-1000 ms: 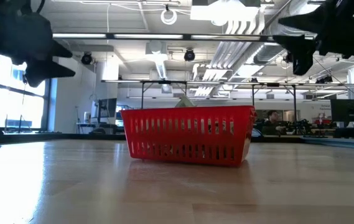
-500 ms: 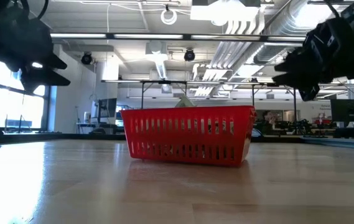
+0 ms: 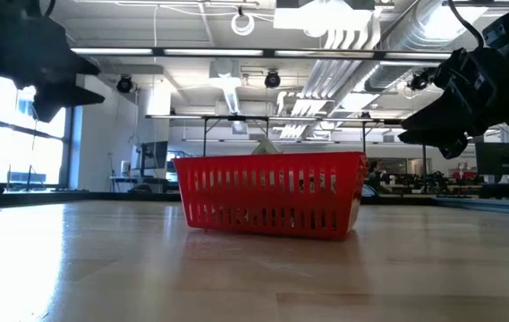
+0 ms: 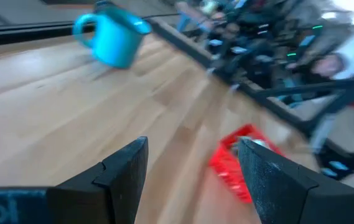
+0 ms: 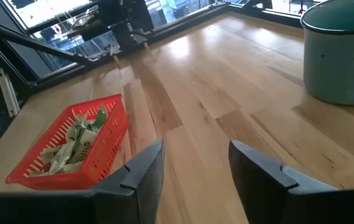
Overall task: Pick and place Stevia / Truvia into bins
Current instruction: Return to Home Position
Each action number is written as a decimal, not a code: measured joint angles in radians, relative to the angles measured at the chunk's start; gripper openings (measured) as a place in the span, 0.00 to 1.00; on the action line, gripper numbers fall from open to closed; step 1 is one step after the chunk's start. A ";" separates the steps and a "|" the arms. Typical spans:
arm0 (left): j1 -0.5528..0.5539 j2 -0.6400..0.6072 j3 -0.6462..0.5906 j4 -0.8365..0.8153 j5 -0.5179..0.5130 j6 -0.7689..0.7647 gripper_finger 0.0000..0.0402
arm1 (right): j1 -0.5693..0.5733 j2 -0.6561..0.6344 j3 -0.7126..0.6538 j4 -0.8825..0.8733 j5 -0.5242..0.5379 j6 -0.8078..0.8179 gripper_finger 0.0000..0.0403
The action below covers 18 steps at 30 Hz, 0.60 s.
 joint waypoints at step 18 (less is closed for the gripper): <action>-0.014 0.015 0.003 -0.005 0.027 0.000 0.70 | 0.000 0.000 0.000 -0.008 0.000 0.000 0.42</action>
